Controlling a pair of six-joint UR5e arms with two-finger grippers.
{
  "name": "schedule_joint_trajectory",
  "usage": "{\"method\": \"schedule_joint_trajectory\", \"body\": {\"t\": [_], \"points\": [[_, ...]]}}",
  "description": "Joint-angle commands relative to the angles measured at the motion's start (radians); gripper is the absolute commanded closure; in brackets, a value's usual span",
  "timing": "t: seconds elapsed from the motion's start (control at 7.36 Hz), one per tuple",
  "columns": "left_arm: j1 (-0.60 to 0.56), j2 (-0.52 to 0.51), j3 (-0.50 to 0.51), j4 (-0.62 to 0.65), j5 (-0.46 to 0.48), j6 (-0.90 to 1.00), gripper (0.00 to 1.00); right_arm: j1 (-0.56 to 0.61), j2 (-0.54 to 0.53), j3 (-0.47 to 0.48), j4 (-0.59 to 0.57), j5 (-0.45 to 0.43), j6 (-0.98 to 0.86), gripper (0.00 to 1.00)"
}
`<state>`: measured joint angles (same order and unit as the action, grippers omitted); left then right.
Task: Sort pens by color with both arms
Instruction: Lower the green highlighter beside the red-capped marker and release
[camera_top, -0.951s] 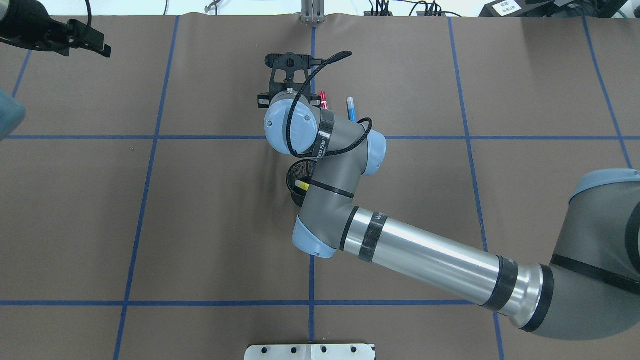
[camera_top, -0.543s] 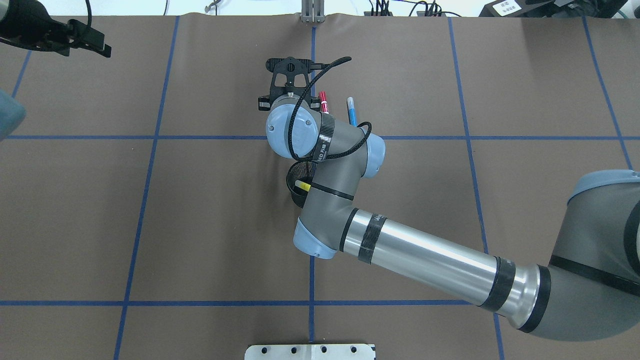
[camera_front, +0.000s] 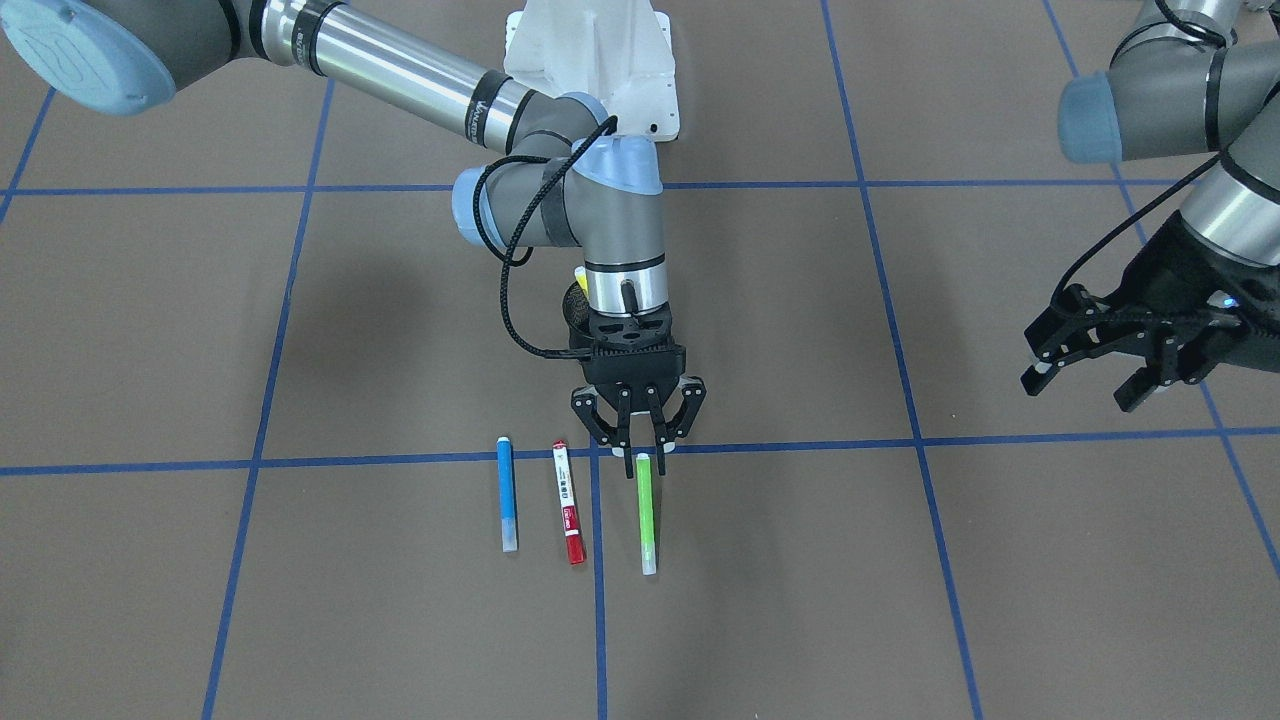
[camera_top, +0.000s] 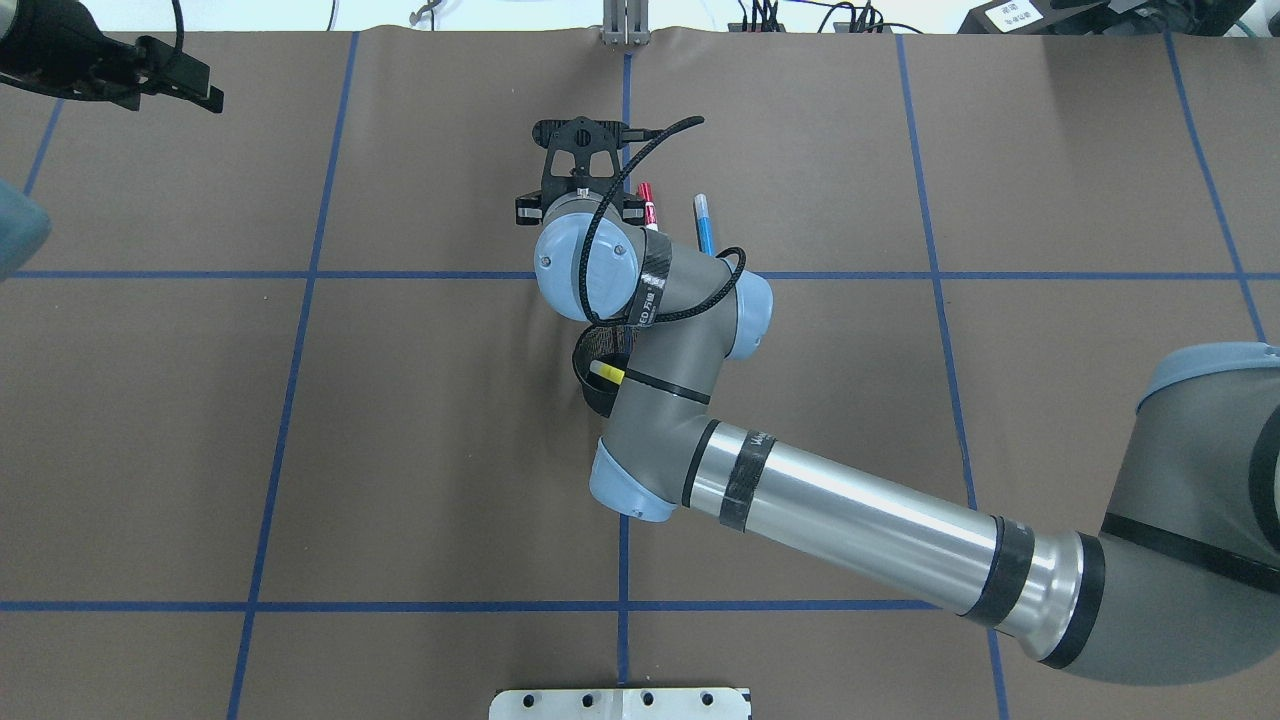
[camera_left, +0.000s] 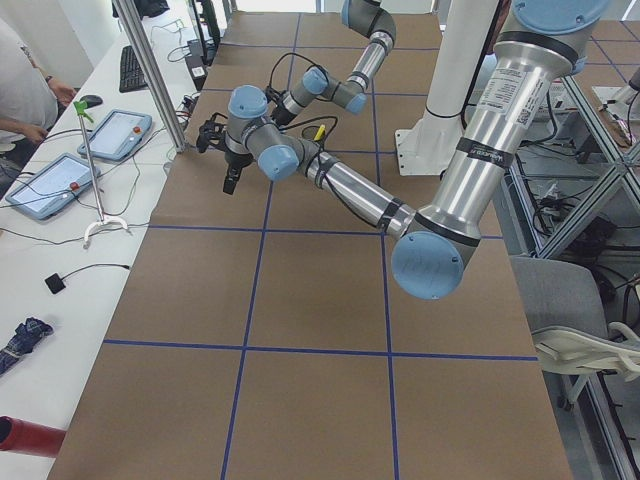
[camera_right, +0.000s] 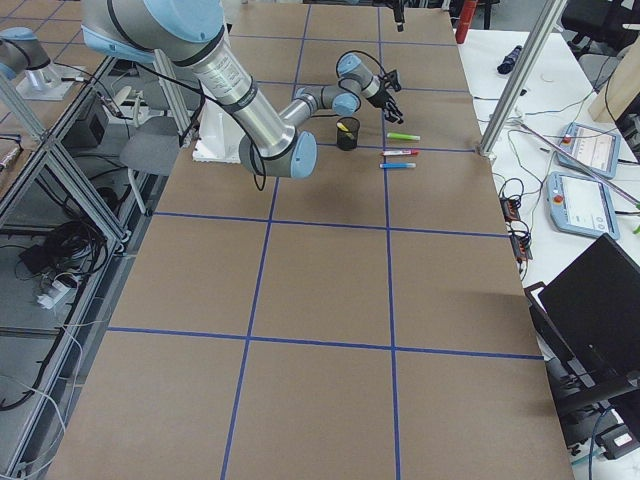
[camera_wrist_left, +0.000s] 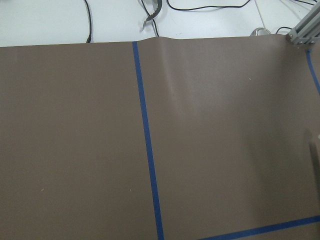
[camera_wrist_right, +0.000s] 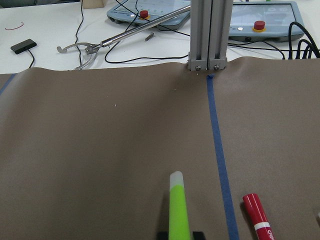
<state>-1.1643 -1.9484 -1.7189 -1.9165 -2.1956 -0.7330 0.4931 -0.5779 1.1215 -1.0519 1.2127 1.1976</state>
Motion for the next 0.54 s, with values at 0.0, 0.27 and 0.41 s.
{"method": "schedule_joint_trajectory", "body": {"t": [0.0, 0.27, 0.41], "points": [[0.0, -0.001, 0.001, 0.001, 0.001, -0.002, 0.01, -0.007, -0.031, 0.053, 0.0, -0.001, -0.003, 0.02], [0.012, -0.012, 0.007, 0.008, 0.002, -0.076, 0.01, -0.004, -0.086, 0.185, -0.011, 0.027, -0.006, 0.02], [0.027, -0.017, 0.006, 0.01, 0.004, -0.103, 0.01, 0.024, -0.146, 0.289, -0.028, 0.106, -0.007, 0.02]]}}
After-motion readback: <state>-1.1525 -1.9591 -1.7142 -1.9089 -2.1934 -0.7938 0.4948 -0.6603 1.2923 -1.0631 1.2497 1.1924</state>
